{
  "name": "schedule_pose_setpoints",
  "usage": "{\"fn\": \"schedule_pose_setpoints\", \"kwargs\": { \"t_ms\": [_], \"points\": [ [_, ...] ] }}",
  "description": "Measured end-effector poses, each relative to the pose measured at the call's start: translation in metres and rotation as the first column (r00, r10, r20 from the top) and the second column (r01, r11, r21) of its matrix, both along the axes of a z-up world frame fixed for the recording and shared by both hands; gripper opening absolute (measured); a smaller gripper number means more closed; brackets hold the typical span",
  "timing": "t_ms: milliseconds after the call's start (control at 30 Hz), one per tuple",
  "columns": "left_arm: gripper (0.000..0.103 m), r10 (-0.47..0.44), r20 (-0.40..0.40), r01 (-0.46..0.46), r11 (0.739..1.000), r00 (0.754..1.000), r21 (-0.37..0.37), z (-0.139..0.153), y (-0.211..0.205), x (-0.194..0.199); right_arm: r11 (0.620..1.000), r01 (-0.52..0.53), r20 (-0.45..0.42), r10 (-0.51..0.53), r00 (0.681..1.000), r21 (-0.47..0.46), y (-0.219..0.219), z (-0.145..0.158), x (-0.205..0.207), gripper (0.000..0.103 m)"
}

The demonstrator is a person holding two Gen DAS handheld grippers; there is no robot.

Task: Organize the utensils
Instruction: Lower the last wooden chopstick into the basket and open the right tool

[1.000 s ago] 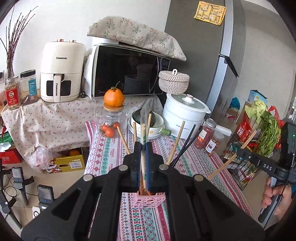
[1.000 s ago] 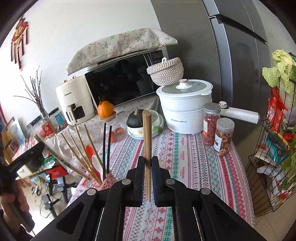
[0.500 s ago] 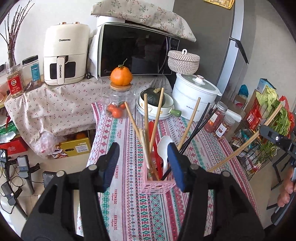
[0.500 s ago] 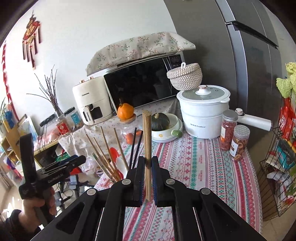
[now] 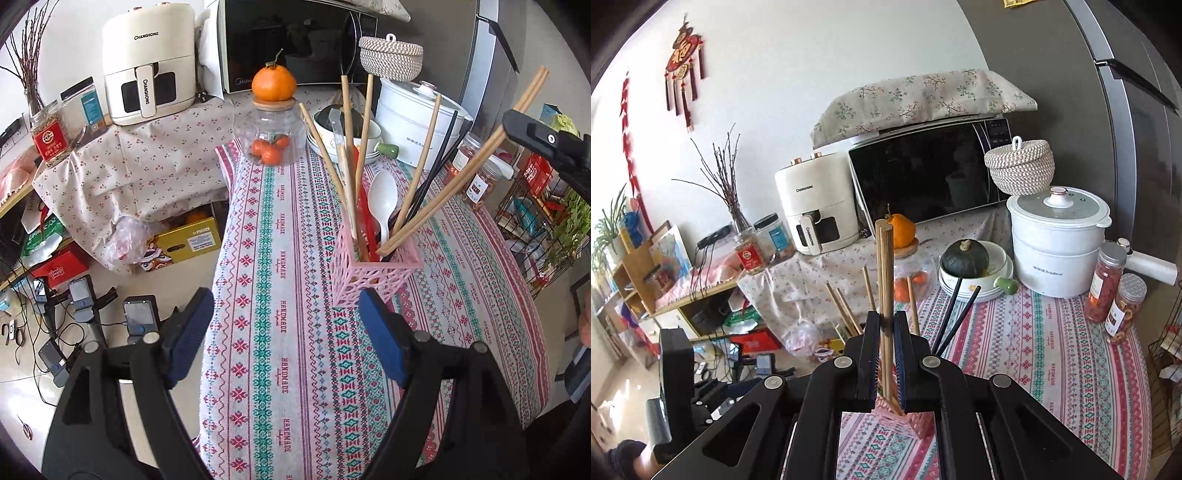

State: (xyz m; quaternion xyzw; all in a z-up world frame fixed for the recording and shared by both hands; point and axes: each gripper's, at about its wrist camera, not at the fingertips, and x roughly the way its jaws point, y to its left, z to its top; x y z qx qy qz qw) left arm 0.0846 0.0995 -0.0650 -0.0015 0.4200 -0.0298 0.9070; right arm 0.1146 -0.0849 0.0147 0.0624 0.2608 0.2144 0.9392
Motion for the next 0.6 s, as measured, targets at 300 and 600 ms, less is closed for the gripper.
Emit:
{"fn": "schedule_pose_setpoints", "kwargs": {
  "t_ms": [300,600],
  "points": [
    [0.082,-0.013,-0.013,0.012,0.999,1.000,-0.031,0.001,-0.004,0.002,1.000,-0.002,-0.119,0.005,0.993,0.031,0.008,-0.034,0.030,0.014],
    [0.091,-0.016,0.022,0.017,0.999,1.000,-0.047,0.015,-0.020,-0.004,0.994,0.089,-0.118,-0.082,0.990,0.062,-0.041,-0.012,0.006,0.056]
  ]
}}
